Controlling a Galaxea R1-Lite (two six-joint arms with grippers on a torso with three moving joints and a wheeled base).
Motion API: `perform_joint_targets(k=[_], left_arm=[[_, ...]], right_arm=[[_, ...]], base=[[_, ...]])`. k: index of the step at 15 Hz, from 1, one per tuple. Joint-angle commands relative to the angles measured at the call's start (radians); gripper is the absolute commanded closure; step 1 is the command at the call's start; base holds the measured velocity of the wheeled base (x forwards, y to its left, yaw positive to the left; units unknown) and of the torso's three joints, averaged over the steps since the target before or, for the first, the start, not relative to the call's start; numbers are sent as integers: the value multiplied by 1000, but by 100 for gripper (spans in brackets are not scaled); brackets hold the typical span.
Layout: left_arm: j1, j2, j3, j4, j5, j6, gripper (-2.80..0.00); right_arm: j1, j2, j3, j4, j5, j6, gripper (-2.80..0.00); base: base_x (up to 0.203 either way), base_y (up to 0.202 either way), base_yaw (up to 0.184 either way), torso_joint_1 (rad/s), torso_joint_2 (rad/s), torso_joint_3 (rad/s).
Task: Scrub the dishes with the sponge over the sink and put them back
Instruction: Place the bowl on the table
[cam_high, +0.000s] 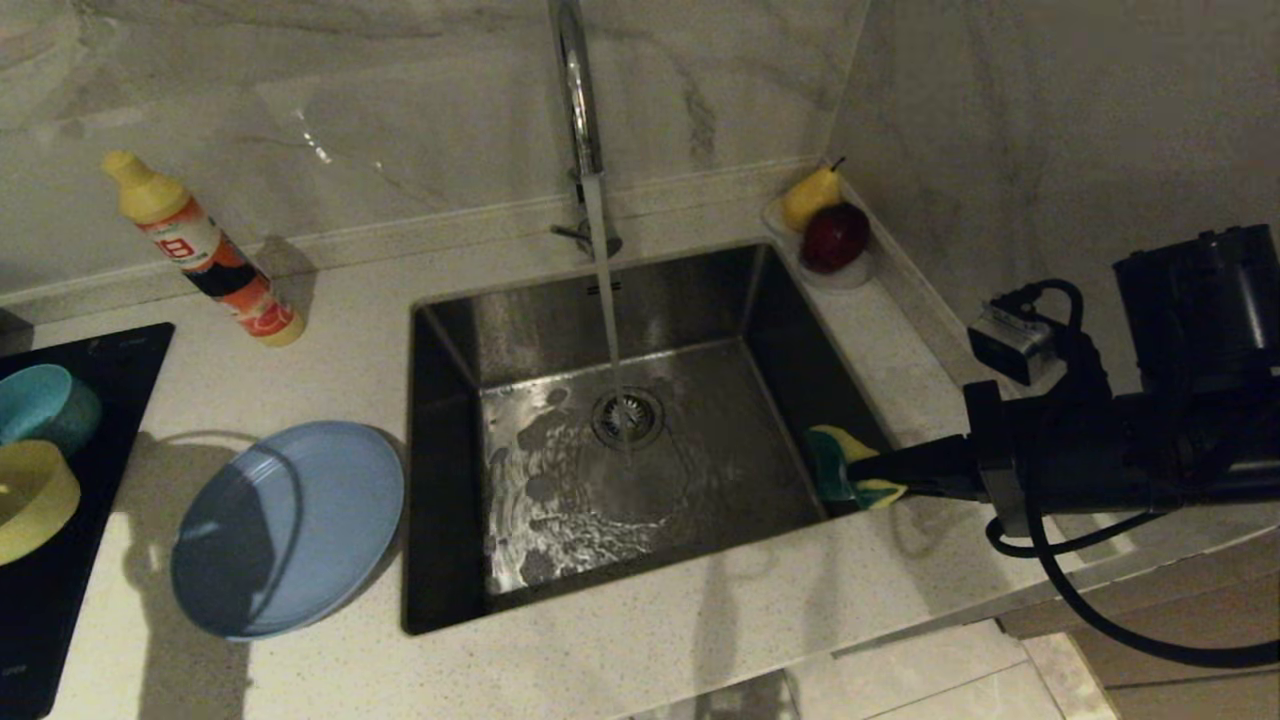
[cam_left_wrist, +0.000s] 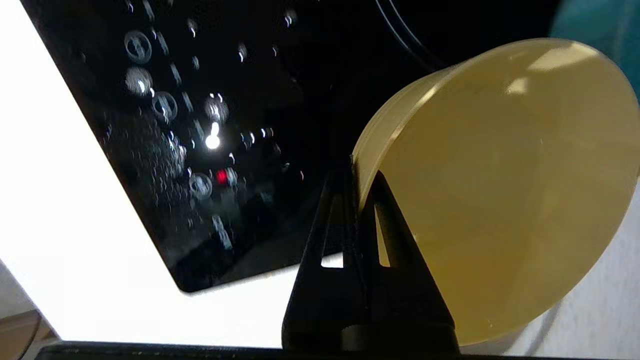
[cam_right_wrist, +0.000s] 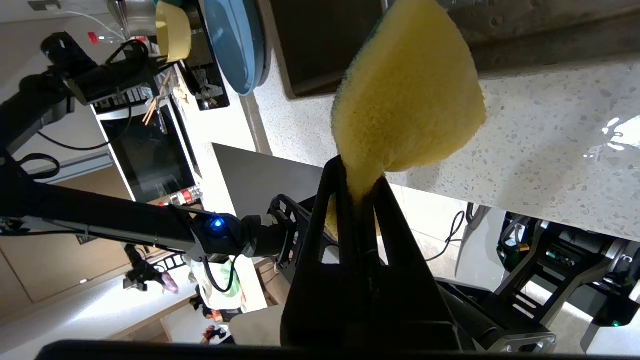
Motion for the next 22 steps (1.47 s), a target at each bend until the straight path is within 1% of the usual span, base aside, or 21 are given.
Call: perform_joint_targets(k=[1,7,13,14,15,19,21,22], left_arm=[[25,32,-1,-28,0,-4,0],[66,70,-2,-48,1,3,0],[80,78,-1,-53,1,14,0],[80,84,1,-53,1,17,-267],[81,94,-2,-53,2,19,-280],[87,87,-18,-51,-2,12,-280],[89,36,-55,-31,-10,8,-280],[89,-8,-77,-12,-37,7,-280]], right_arm=[[1,1,1,2,5,4,0],[-1,4,0,-1,5,4,0],[-9,-13,-9,4,6,5,0],[-9,-13,-4,4,6,5,0],[-9,-13,-1,4,6,5,0],[-9,-13,-3,2,6,4,0],[-9,-14,0,4,6,4,0],[-9,-12,2,3,6,4,0]], base=[[0,0,0,0,0,0],[0,0,0,0,0,0],[0,0,0,0,0,0],[0,0,0,0,0,0],[0,0,0,0,0,0],[0,0,0,0,0,0],[0,0,0,0,0,0],[0,0,0,0,0,0]])
